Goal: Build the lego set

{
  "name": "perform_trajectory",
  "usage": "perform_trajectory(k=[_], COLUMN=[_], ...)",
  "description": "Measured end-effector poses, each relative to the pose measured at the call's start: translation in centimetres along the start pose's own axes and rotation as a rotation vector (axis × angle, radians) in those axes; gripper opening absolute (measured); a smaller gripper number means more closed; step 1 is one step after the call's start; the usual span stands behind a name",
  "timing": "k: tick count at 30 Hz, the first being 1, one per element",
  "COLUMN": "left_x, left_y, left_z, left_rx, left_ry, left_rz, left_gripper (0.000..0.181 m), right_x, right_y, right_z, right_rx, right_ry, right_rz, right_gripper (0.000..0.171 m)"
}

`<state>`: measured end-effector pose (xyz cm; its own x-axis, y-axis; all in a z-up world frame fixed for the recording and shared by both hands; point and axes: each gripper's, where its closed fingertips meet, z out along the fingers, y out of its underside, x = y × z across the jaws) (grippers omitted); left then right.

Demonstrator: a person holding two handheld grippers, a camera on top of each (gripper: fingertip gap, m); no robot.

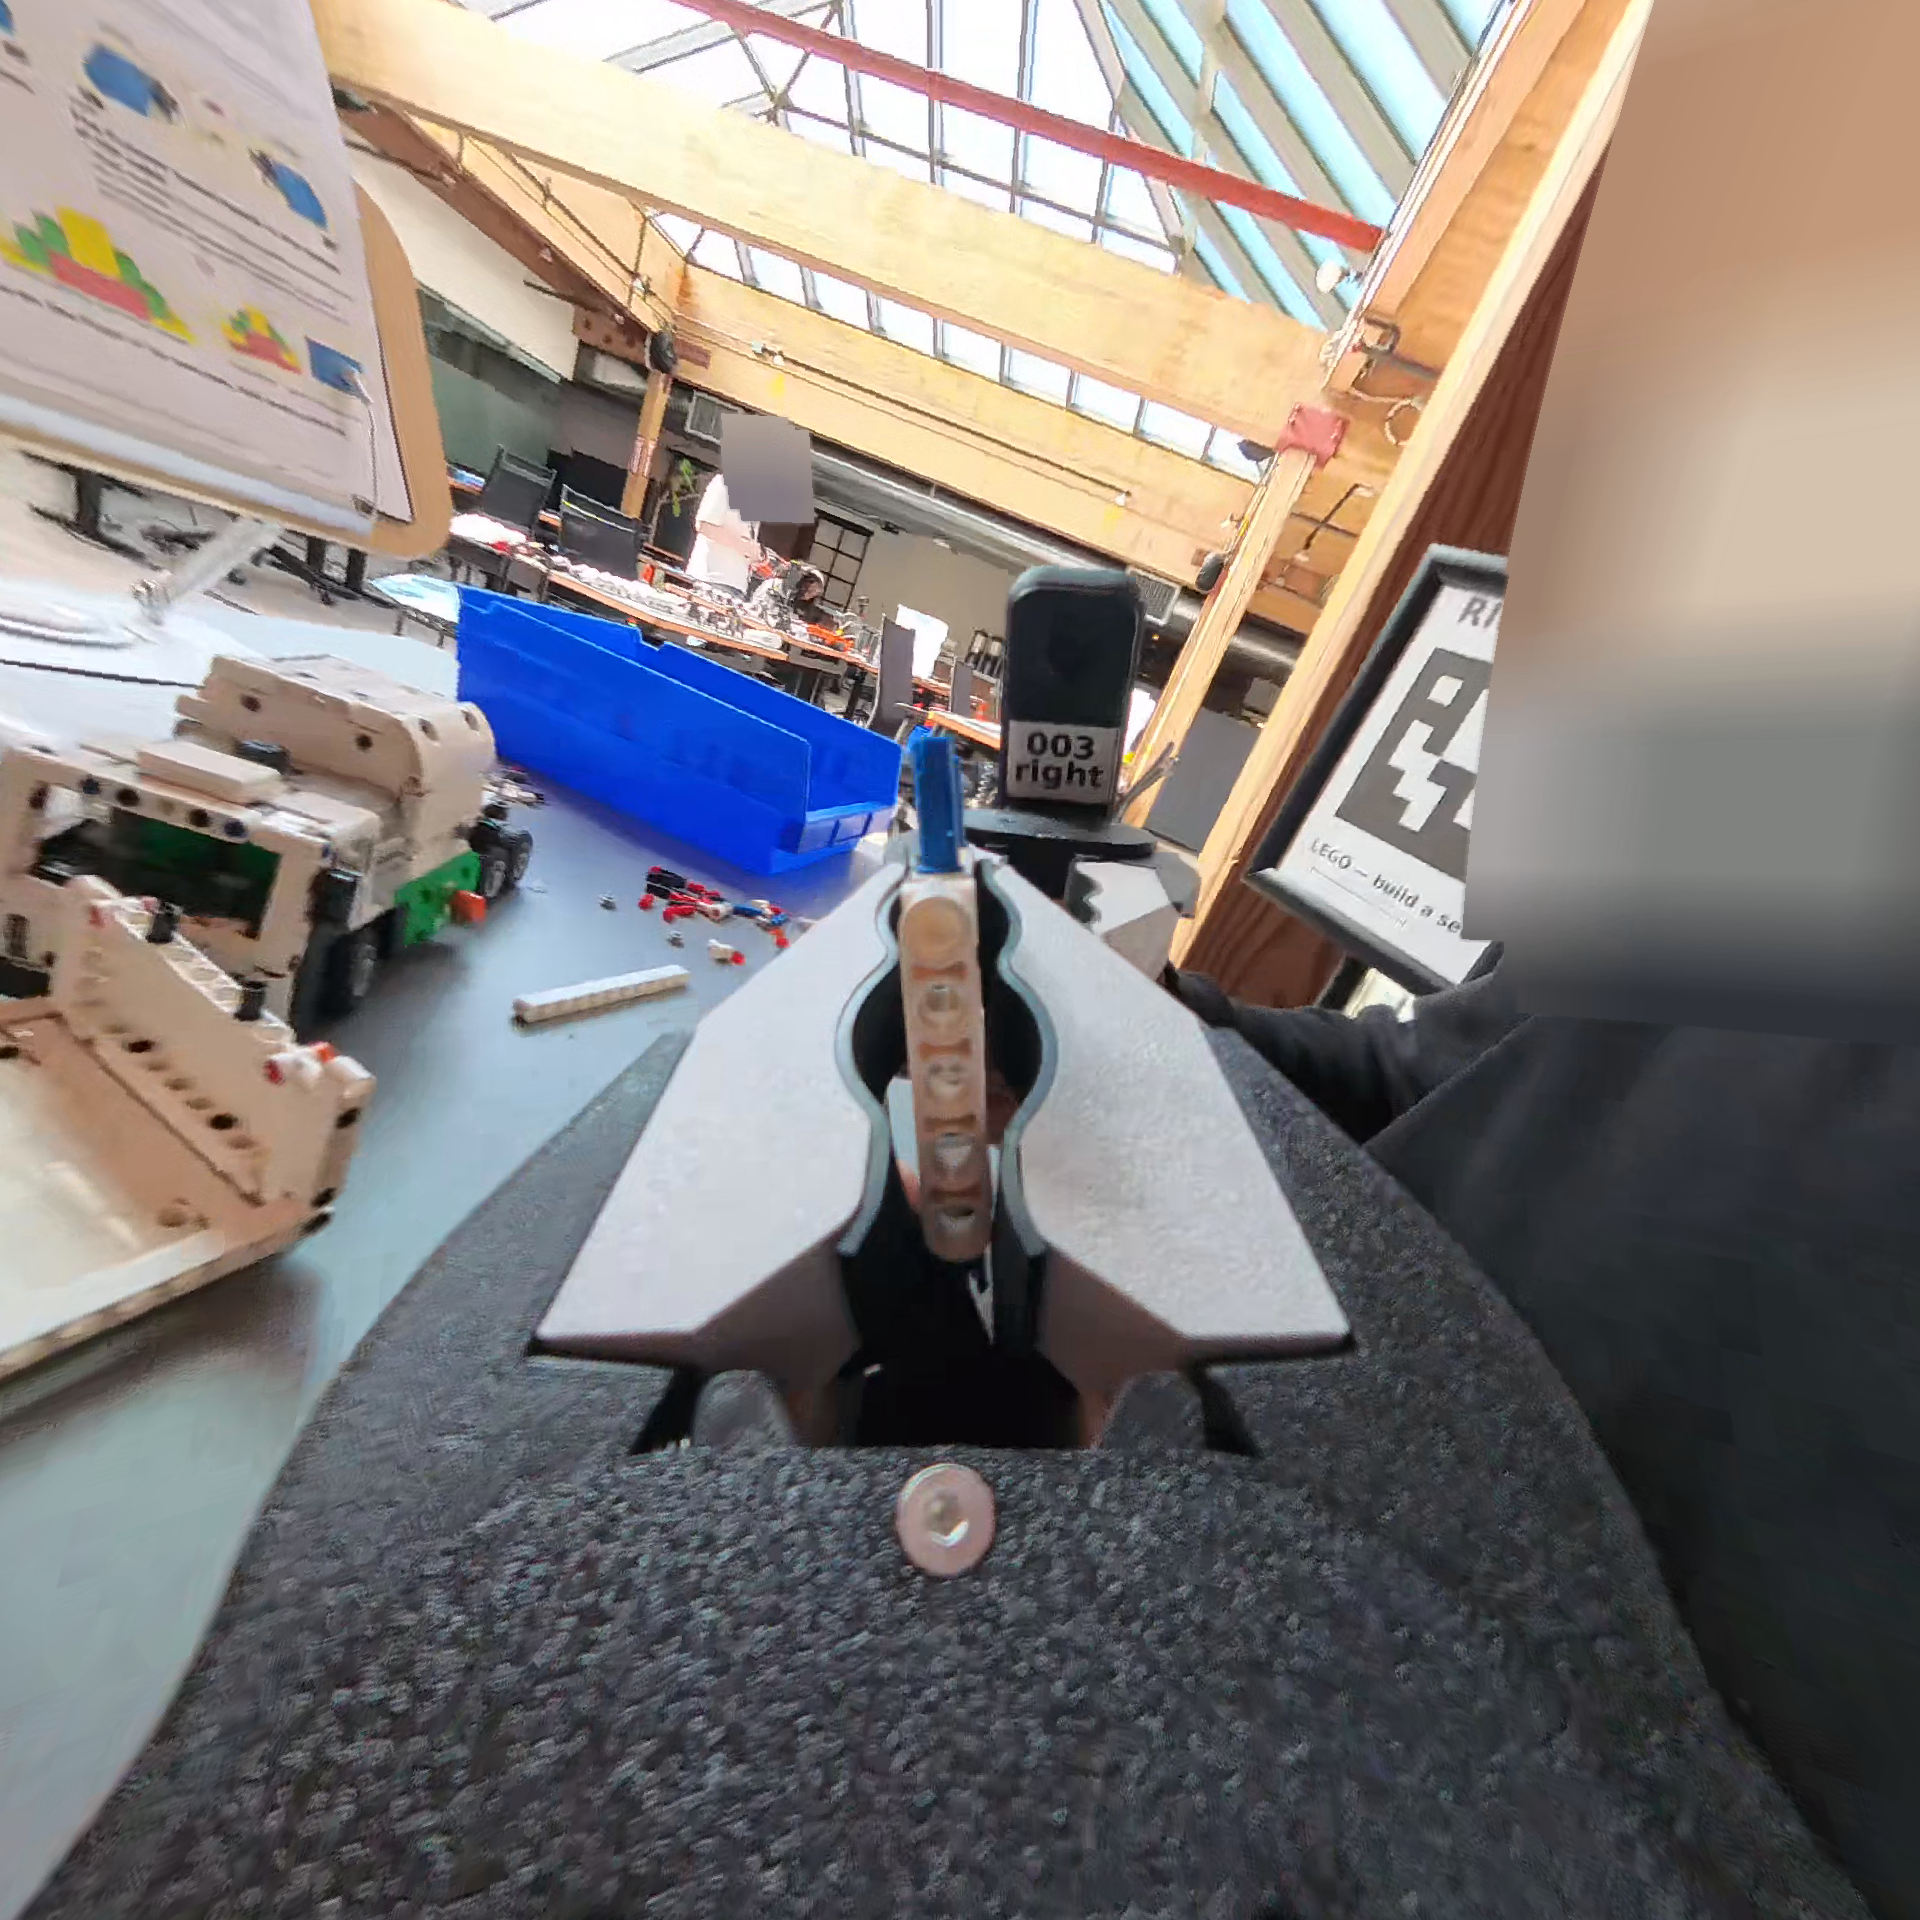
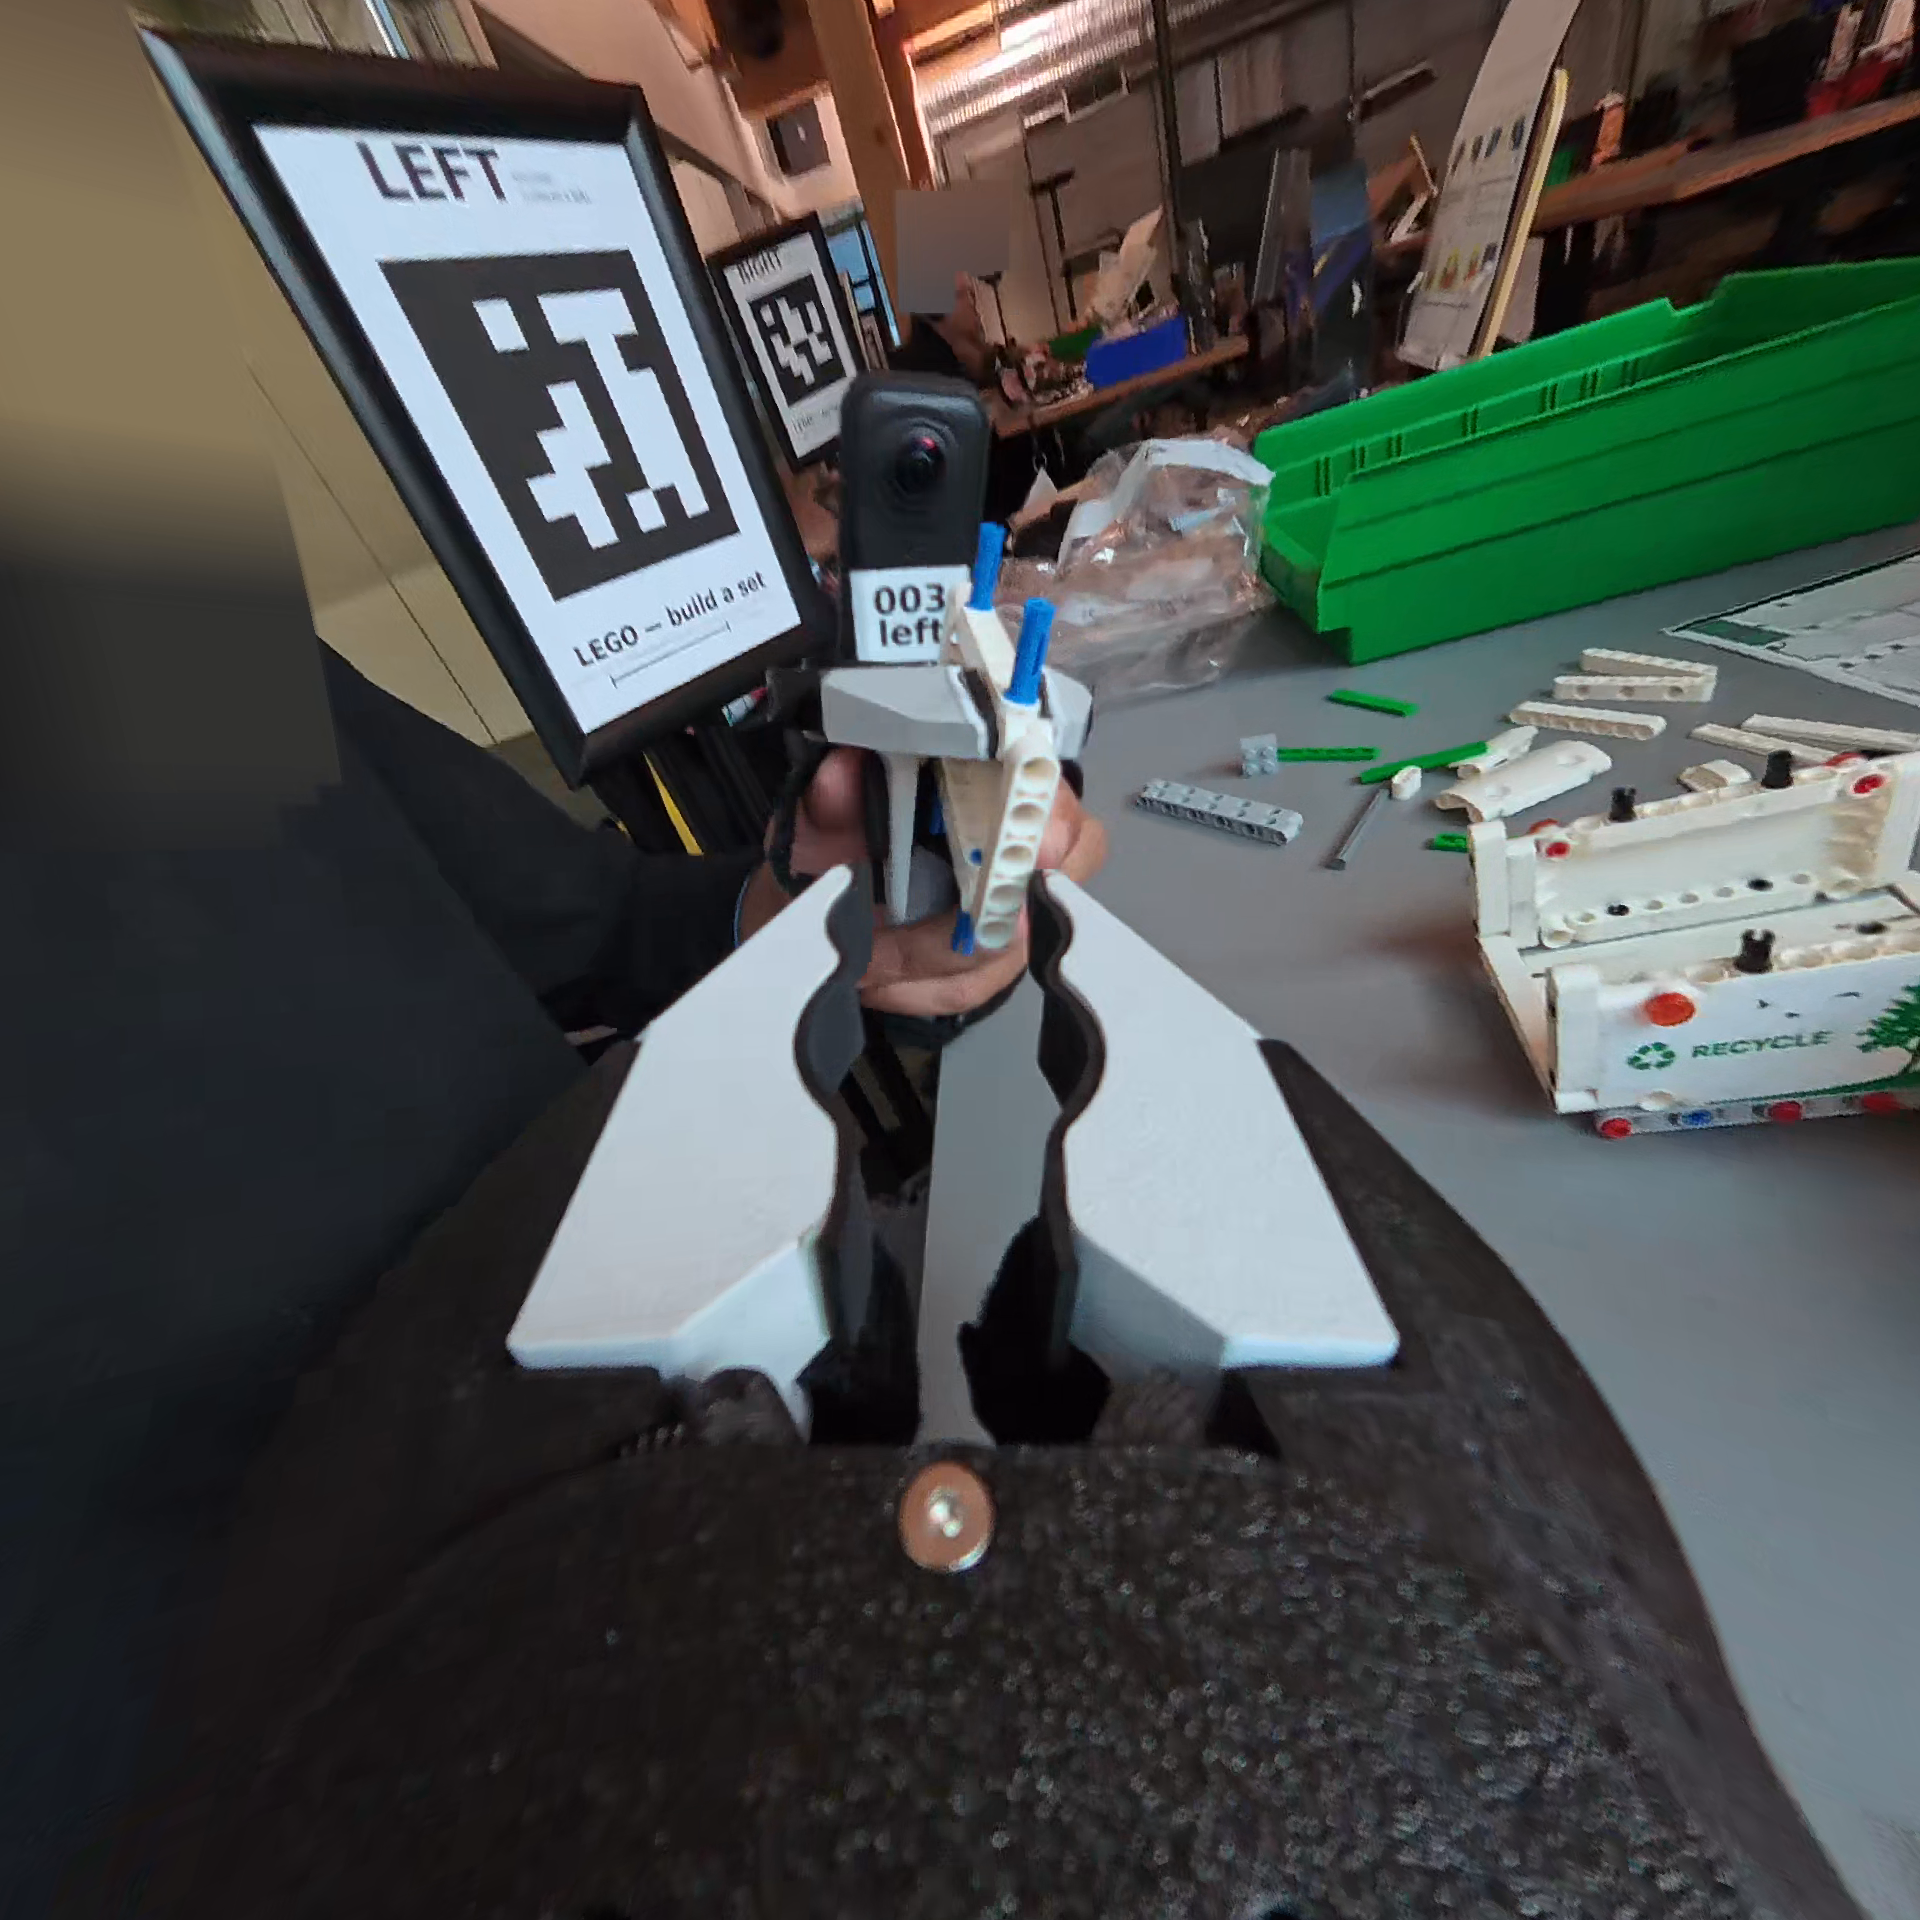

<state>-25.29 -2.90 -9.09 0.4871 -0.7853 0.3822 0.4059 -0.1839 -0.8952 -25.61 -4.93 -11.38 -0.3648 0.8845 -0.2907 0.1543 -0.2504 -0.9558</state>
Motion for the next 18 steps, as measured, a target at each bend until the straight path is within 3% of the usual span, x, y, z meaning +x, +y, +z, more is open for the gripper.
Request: perform_trajectory(k=[3, 11, 14, 18], left_x=[0.6, -0.2, 0.2, 0.1], left_y=[0.9, 3.5, 3.6, 4.1], left_z=[1.4, 3.3, 3.9, 4.6], left_rx=[-0.013, -0.06, -0.013, -0.002], left_ry=[0.032, -0.052, -0.05, -0.07], left_rz=[-0.09, -0.244, -0.268, -0.248], left_gripper=[0.005, 0.018, 0.0, 0.0], right_x=[0.6, 0.9, 0.7, 1.0], right_y=[-0.1, 2.3, 2.1, 2.7], right_z=[-1.1, -5.5, -6.8, -7.6], right_rx=[0.042, 0.152, 0.205, 0.178], right_ry=[0.029, 0.051, 0.12, 0.137], right_rz=[0.017, 0.313, 0.3, 0.344], right_gripper=[0.008, 0.006, 0.006, 0.006])
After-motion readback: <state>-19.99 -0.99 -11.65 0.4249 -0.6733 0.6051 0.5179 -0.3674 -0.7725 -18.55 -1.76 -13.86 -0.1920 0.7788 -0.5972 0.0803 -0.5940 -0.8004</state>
